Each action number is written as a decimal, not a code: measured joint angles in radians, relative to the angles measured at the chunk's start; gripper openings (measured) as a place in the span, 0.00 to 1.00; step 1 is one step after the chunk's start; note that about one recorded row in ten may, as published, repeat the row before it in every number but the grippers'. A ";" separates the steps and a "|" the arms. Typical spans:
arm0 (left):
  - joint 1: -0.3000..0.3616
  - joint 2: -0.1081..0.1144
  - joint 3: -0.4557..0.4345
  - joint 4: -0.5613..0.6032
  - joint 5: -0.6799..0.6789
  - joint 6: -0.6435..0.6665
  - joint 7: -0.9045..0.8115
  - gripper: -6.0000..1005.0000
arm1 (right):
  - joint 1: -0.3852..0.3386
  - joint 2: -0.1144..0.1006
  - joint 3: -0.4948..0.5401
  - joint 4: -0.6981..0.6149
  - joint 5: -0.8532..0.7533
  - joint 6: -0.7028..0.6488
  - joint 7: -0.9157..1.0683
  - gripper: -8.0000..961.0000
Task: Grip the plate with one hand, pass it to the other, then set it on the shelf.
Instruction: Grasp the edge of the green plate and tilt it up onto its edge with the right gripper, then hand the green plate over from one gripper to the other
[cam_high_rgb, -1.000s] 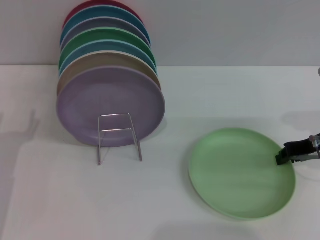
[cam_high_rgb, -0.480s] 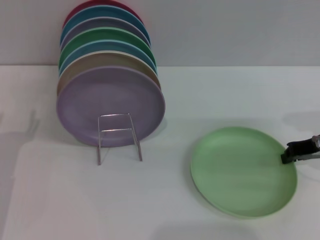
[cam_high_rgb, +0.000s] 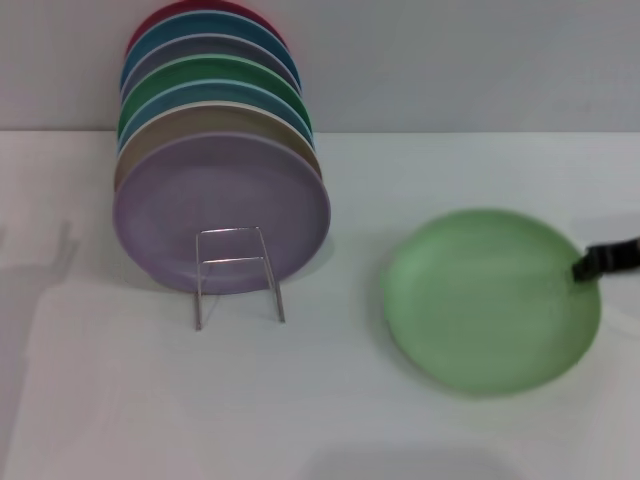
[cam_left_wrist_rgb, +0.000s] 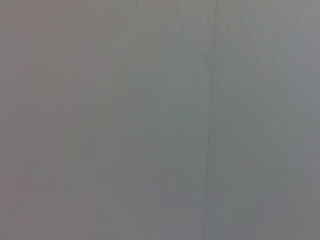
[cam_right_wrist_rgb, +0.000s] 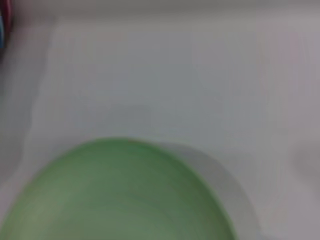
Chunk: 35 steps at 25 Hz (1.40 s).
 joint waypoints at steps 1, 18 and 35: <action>0.002 0.000 0.000 0.000 0.002 0.007 0.000 0.83 | -0.012 0.003 -0.002 0.039 0.000 -0.013 -0.002 0.03; 0.020 -0.006 0.011 -0.008 0.005 0.030 -0.010 0.83 | -0.106 0.007 -0.241 0.129 -0.003 -0.563 -0.074 0.03; 0.043 -0.006 0.039 -0.028 0.005 0.044 -0.012 0.83 | -0.243 0.013 -0.628 -0.105 0.007 -1.432 -0.063 0.03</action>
